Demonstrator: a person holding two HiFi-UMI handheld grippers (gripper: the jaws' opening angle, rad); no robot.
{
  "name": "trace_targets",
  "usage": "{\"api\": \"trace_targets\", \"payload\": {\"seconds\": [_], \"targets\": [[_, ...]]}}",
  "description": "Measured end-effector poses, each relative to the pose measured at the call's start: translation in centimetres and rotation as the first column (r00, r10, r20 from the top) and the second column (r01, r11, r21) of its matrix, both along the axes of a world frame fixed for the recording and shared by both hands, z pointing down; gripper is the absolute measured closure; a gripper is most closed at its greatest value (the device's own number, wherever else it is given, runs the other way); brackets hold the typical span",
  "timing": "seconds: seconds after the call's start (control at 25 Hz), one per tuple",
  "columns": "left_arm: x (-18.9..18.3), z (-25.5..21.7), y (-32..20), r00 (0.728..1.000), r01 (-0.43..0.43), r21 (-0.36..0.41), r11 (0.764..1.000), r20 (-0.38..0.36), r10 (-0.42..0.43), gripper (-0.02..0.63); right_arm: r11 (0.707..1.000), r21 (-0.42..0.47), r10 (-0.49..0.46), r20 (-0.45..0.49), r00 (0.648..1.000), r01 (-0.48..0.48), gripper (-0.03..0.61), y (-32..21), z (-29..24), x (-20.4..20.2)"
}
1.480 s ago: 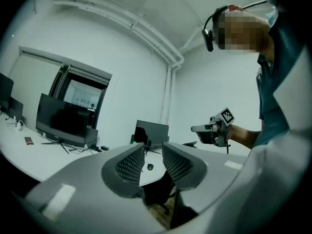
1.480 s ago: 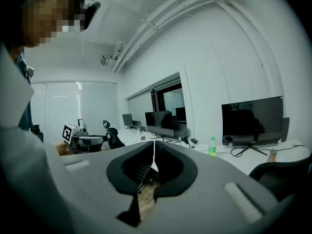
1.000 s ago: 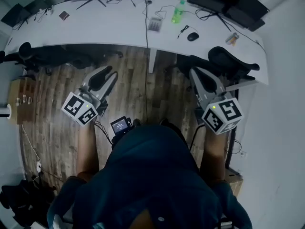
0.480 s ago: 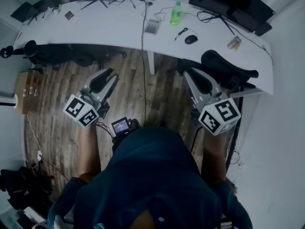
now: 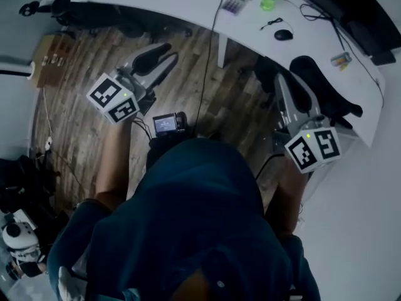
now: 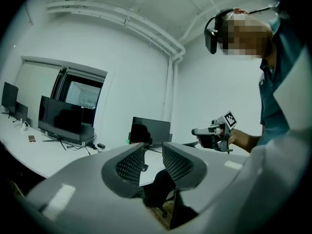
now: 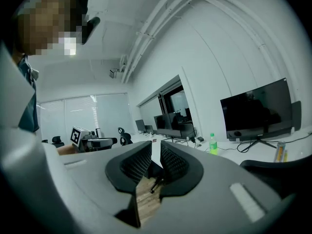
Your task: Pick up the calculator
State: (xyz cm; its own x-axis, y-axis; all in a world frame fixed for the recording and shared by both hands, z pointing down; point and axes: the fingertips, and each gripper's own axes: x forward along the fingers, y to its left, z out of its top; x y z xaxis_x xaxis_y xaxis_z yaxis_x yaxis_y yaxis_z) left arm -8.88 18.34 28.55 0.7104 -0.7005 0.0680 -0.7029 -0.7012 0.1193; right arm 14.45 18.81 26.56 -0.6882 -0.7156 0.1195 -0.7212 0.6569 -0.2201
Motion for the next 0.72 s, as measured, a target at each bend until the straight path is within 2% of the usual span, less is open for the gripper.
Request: {"api": "trace_targets", "payload": {"seconds": [0.24,0.72], "targets": [[-0.6,0.6,-0.9,1.0,-0.002,-0.014,1.0,-0.005,0.002,0.502,1.0,-0.028,0.003,-0.006,1.0,-0.003,0.54,-0.6,0.9,-0.6],[-3.7,-0.2,-6.2,0.992,-0.116,0.01,0.993,-0.043,0.116,0.502,0.994,-0.018,0.111,-0.048,0.993,-0.112,0.54,-3.4,-0.5,-4.5]]}}
